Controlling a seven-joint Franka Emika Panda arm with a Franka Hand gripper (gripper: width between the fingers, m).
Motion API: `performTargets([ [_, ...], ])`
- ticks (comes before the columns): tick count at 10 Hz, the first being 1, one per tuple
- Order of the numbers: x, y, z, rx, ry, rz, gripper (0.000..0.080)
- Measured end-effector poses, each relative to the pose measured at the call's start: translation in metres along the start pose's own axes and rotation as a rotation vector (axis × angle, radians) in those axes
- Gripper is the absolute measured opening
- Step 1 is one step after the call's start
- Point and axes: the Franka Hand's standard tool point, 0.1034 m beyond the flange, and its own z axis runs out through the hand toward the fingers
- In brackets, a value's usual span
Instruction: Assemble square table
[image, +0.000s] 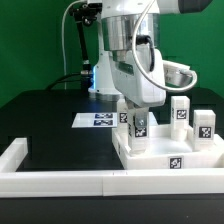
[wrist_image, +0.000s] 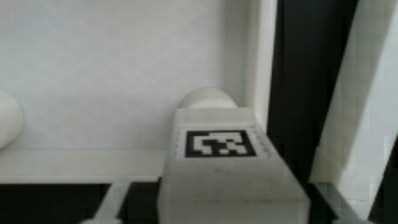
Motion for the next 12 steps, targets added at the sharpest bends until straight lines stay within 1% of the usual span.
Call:
performTargets([
  [1,0.0012,0.0003,-0.0001,0.0,0.0,-0.025,0.0424],
  [2,0.0004,0.0002,0.0,-0.002,0.0,-0.065,0.057],
  [3,-0.0024,-0.0001,0.0003,-0.004,-0.001,-0.133,0.0631],
  [5,-0.0032,-0.0006,0.0002,-0.004,-0.001,-0.343,0.0644],
  [6,-0.0034,-0.0006,0.0002,-0.004,-0.001,-0.408,0.0648],
  [10,-0.0012,-0.0011,-0.0005,-0.005,0.001,-0.832,0.0649],
  [12,-0.0013,-0.0011,-0.0005,-0.005,0.001,-0.967,0.0649],
])
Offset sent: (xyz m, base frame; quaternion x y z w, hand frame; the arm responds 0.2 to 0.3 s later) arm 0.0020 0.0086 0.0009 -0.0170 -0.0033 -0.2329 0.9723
